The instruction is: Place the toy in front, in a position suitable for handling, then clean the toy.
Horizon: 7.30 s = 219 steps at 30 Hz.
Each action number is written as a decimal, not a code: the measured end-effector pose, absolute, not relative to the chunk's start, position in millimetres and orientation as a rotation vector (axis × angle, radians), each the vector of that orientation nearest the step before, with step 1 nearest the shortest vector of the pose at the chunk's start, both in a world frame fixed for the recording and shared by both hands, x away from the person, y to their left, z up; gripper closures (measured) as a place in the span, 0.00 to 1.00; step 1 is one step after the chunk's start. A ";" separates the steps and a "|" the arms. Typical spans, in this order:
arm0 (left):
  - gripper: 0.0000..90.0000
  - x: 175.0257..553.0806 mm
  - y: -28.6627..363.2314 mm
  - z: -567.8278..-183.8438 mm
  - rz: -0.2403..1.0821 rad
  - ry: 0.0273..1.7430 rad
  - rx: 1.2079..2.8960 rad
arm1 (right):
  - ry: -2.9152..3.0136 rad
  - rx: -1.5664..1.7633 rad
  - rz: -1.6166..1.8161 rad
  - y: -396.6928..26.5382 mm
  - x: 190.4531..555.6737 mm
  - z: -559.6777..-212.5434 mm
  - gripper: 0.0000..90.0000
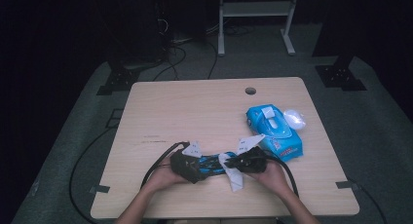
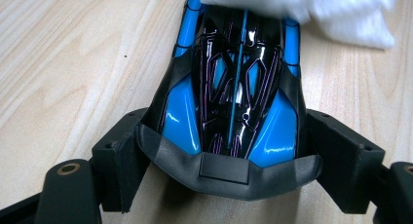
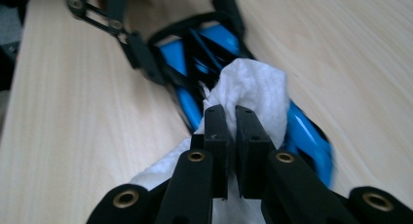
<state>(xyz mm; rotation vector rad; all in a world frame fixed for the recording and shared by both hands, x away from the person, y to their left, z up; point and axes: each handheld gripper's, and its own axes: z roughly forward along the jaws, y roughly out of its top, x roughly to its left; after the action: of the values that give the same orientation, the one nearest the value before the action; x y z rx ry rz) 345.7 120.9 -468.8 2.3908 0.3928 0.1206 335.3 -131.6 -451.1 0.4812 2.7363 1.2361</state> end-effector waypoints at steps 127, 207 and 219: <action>0.27 339.9 106.3 -472.4 0.159 0.368 2.360 | 2.684 0.619 1.226 -67.9 347.7 -449.7 0.95; 0.27 341.1 107.8 -473.3 0.170 0.347 2.368 | 2.587 0.868 1.185 -181.7 328.0 -460.4 0.95; 0.27 340.4 107.6 -473.1 0.175 0.350 2.372 | 2.611 0.874 1.148 -187.0 327.1 -463.9 0.95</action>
<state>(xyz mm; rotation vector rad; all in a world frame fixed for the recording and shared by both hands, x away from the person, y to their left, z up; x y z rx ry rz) 340.4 107.6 -473.1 2.3716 0.3498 0.1747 327.1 -187.0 -463.9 0.8739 2.6112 1.1481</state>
